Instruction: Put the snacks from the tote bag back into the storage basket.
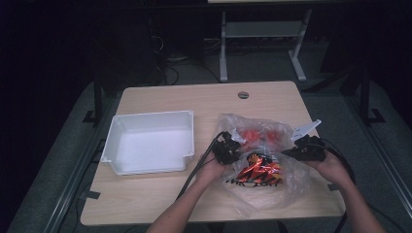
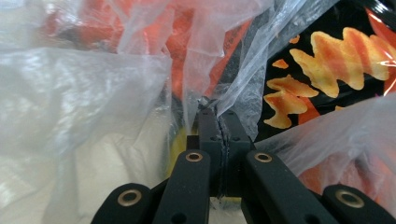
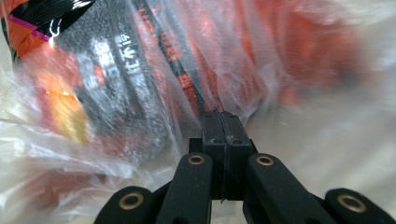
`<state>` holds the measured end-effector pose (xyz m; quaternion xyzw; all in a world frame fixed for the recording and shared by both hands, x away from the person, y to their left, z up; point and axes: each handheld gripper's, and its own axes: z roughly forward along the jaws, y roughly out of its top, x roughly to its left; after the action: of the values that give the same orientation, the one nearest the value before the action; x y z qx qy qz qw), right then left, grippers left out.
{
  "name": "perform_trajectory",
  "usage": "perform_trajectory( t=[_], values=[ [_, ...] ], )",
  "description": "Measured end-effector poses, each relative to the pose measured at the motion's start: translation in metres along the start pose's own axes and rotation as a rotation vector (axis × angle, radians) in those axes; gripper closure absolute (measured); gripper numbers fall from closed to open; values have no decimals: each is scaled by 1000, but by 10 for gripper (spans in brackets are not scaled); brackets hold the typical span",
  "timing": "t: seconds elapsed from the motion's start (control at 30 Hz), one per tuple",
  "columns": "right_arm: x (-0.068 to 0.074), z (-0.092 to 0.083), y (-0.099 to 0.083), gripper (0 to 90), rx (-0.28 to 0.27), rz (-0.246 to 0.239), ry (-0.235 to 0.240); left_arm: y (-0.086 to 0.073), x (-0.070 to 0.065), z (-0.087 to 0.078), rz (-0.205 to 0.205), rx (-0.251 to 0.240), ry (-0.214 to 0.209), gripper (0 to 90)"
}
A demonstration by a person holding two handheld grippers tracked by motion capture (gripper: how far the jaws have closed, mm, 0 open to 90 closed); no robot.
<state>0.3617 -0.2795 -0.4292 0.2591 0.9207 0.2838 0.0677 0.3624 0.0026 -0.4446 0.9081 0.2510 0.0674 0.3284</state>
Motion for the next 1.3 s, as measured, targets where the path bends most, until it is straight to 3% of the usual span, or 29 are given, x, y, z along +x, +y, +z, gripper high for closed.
perform_trajectory(
  t=[0.23, 0.77, 0.9, 1.0, 1.13, 1.3],
  values=[
    [4, 13, 4, 899, 14, -30, 31, 0, -5, 3, 13, 4, -21, 900],
    [16, 17, 5, 899, 14, -42, 116, -10, -10, -4, 29, -1, -26, 900],
    [16, 14, 6, 899, 35, -81, 82, -9, -7, -10, 29, -23, 1, 900],
    [14, 6, 6, 899, 21, -67, 59, -6, -3, -18, 9, -60, 11, 900],
    [9, -12, 9, 899, -21, -49, 19, 0, 1, -27, -32, -118, 24, 900],
    [1, -35, 15, 899, -84, -25, -42, 14, 6, -32, -50, -158, 60, 900]
  ],
)
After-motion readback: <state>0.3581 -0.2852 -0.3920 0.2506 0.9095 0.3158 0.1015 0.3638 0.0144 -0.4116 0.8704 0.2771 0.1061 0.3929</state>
